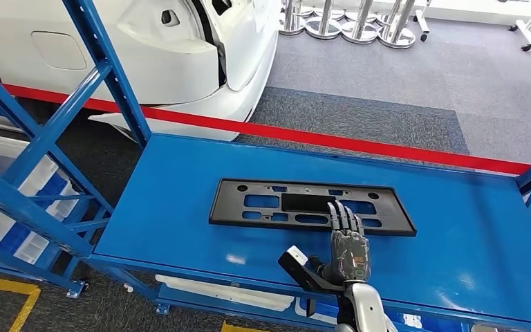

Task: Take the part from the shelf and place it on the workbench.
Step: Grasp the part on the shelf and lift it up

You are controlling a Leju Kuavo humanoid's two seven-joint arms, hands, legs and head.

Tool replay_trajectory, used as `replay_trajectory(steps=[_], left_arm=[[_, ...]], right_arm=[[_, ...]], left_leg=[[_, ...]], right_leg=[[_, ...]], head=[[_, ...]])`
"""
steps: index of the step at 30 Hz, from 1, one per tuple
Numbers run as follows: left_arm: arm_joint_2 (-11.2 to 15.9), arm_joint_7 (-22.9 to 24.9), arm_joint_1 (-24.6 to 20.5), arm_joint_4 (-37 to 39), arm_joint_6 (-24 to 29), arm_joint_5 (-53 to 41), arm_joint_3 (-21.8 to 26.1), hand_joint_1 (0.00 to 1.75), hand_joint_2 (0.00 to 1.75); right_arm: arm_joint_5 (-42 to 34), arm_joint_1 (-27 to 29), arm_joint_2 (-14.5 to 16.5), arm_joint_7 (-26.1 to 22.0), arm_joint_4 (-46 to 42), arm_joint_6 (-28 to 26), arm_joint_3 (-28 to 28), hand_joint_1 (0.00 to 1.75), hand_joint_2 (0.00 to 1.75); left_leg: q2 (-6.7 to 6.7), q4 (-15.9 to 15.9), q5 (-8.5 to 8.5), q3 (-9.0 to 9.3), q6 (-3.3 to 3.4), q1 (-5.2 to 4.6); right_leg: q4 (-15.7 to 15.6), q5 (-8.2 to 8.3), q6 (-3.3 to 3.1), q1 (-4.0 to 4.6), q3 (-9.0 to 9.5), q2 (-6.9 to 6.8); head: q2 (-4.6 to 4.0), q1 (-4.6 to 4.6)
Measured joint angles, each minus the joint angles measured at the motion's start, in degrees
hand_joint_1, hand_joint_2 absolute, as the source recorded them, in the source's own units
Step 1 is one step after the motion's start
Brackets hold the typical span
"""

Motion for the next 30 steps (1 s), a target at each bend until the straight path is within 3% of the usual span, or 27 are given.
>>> replay_trajectory(steps=[2, 4, 6, 8, 9, 10, 11, 13, 14, 16, 17, 19, 21, 22, 24, 25, 26, 28, 30], left_arm=[[0.0, -0.1, 0.0, 0.0, -0.1, -0.2, 0.0, 0.00, 0.00], [0.0, -0.2, 0.1, 0.0, -0.1, -0.5, -0.1, 0.00, 0.00], [0.1, -0.3, 0.0, 0.0, -0.1, -0.8, -0.1, 0.00, 0.00], [0.2, -0.2, -0.3, 0.0, -0.3, -0.9, -0.1, 0.00, 0.00], [0.2, -0.2, -0.4, 0.0, -0.4, -0.9, -0.1, 0.00, 0.00], [0.2, -0.2, -0.5, 0.0, -0.5, -1.0, -0.2, 0.00, 0.00], [0.3, -0.2, -0.5, 0.0, -0.6, -1.0, -0.2, 0.00, 0.00], [0.3, -0.3, -0.3, 0.1, -0.5, -1.1, -0.2, 0.00, 0.00], [0.2, -0.4, -0.2, 0.2, -0.6, -1.2, -0.2, 0.00, 0.00], [0.1, -0.5, -0.1, 0.4, -0.6, -1.2, -0.2, 0.00, 0.00], [0.0, -0.5, -0.2, 0.4, -0.6, -1.2, -0.2, 0.00, 0.00], [0.0, -0.5, -0.2, 0.4, -0.7, -1.2, -0.3, 0.00, 0.00], [0.0, -0.5, -0.2, 0.4, -0.7, -1.2, -0.3, 0.00, 0.00], [0.0, -0.5, -0.2, 0.4, -0.7, -1.2, -0.4, 0.00, 0.00], [0.0, -0.5, -0.2, 0.4, -0.7, -1.2, -0.6, 0.00, 0.00], [0.0, -0.5, -0.2, 0.4, -0.7, -1.2, -0.7, 0.00, 0.00], [0.0, -0.5, -0.2, 0.4, -0.7, -1.2, -0.8, 0.00, 0.00], [0.0, -0.5, -0.3, 0.4, -0.7, -1.2, -1.0, 0.00, 0.00], [-0.1, -0.5, -0.3, 0.3, -0.9, -1.2, -1.1, 0.00, 0.00]], right_arm=[[0.1, -0.3, -0.3, 0.2, 0.0, 0.3, -0.5, 0.00, 1.75], [0.0, -0.8, -0.8, 0.3, 0.2, 0.8, -0.9, 0.00, 1.75], [-0.2, -1.5, -1.3, 0.2, 0.7, 1.4, -1.2, 0.00, 1.75], [-0.6, -2.1, -1.8, -0.3, 1.6, 1.7, -1.8, 0.00, 1.75], [-0.7, -2.5, -2.0, -0.6, 2.2, 1.8, -2.1, 0.00, 1.75], [-0.8, -2.8, -2.1, -0.9, 2.8, 1.8, -2.4, 0.00, 1.75], [-0.8, -3.1, -2.3, -1.0, 3.4, 1.8, -2.7, 0.00, 1.75], [-0.9, -3.7, -2.5, -1.2, 4.2, 1.9, -3.3, 0.00, 1.75], [-0.9, -4.0, -2.6, -1.3, 4.5, 1.9, -3.6, 0.00, 1.75], [-1.0, -4.5, -2.9, -1.3, 5.0, 2.0, -4.0, 0.00, 1.75], [-1.0, -4.7, -3.0, -1.3, 5.2, 2.0, -4.2, 0.00, 1.75], [-1.0, -4.8, -3.2, -1.3, 5.6, 2.1, -4.6, 0.00, 1.75], [-0.9, -4.9, -3.3, -1.3, 5.9, 2.1, -4.9, 0.00, 1.75], [-0.9, -4.9, -3.4, -1.3, 6.0, 2.1, -4.9, 0.00, 1.75], [-0.9, -5.0, -3.5, -1.3, 6.4, 2.1, -5.0, 0.84, 1.75], [-0.9, -5.0, -3.5, -1.3, 6.6, 2.2, -5.1, 1.27, 1.75], [-1.0, -5.0, -3.5, -1.3, 6.8, 2.4, -5.1, 1.71, 1.75], [-1.2, -5.2, -3.5, -1.2, 7.1, 3.3, -5.1, 1.75, 1.75], [-2.1, -5.7, -3.6, -1.2, 7.4, 4.9, -5.2, 1.75, 1.75]], left_leg=[[-0.01, 0.2, 0.41, 0.03, -0.68, 0.06], [0.12, 1.1, 0.29, 0.27, -1.29, -0.04], [0.25, 4.6, -2.28, -1.24, -1.65, -0.06], [0.30, 11.7, -6.06, -4.96, -2.04, 0.00], [0.30, 14.6, -7.15, -6.59, -2.29, 0.05], [0.30, 15.8, -7.12, -7.36, -2.55, 0.12], [0.30, 14.8, -5.93, -7.05, -2.80, 0.23], [0.30, 7.6, -1.52, -4.01, -3.43, 0.68], [0.23, 4.2, -0.34, -2.89, -3.56, 0.79], [0.27, 1.2, -0.11, -2.29, -2.91, 0.84], [0.29, 1.3, -0.44, -2.69, -2.19, 0.69], [0.44, 1.5, 0.65, -2.78, -1.05, 0.84], [0.62, 1.5, 1.14, -2.91, -0.26, 1.02], [0.69, 1.5, 1.29, -3.06, -0.05, 1.01], [0.75, 1.4, 1.43, -3.38, 0.17, 0.90], [0.75, 1.4, 1.47, -3.49, 0.23, 0.79], [0.75, 1.4, 1.49, -3.52, 0.26, 0.64], [0.72, 1.4, 1.53, -3.44, 0.29, 0.27], [0.73, 1.4, 1.62, -3.34, 0.22, 0.09]], right_leg=[[-1.5, -0.22, -0.46, 0.16, 0.56, 0.07], [-2.9, 0.68, -0.60, -0.20, 2.21, 0.03], [-3.7, 1.16, -0.54, -0.58, 3.54, -0.09], [-3.7, 1.24, -0.55, -0.63, 3.55, -0.21], [-3.7, 1.22, -0.53, -0.66, 3.51, -0.26], [-3.6, 1.17, -0.47, -0.70, 3.50, -0.27], [-3.4, 1.08, -0.34, -0.80, 3.50, -0.23], [-2.6, 0.71, 0.22, -1.10, 3.38, -0.08], [-2.0, 0.48, 0.57, -1.20, 3.20, 0.01], [-1.0, 0.01, 1.30, -1.17, 2.47, 0.10], [-0.7, -0.21, 1.59, -1.12, 2.22, 0.12], [-0.1, -0.80, 2.11, -1.13, 1.97, 0.09], [3.0, -3.15, 2.75, -1.22, 0.87, 0.03], [6.2, -5.23, 3.09, -1.27, -0.48, 0.00], [14.0, -9.21, 3.46, -1.36, -3.81, -0.02], [16.6, -10.05, 3.41, -1.36, -4.81, -0.02], [17.0, -9.84, 3.19, -1.33, -4.86, -0.01], [11.4, -6.75, 2.05, -1.02, -1.78, 0.01], [3.1, -3.59, 0.25, -0.18, 2.45, -0.01]], head=[[0.00, -0.02], [0.00, -0.03], [0.00, -0.16], [0.00, -0.31], [0.00, -0.31], [0.00, -0.31], [0.00, -0.32], [0.00, -0.34], [0.00, -0.37], [0.00, -0.44], [0.00, -0.44], [0.00, -0.42], [0.00, -0.23], [0.00, -0.14], [0.00, -0.05], [0.00, -0.04], [0.00, -0.04], [0.00, -0.04], [0.00, -0.19]])
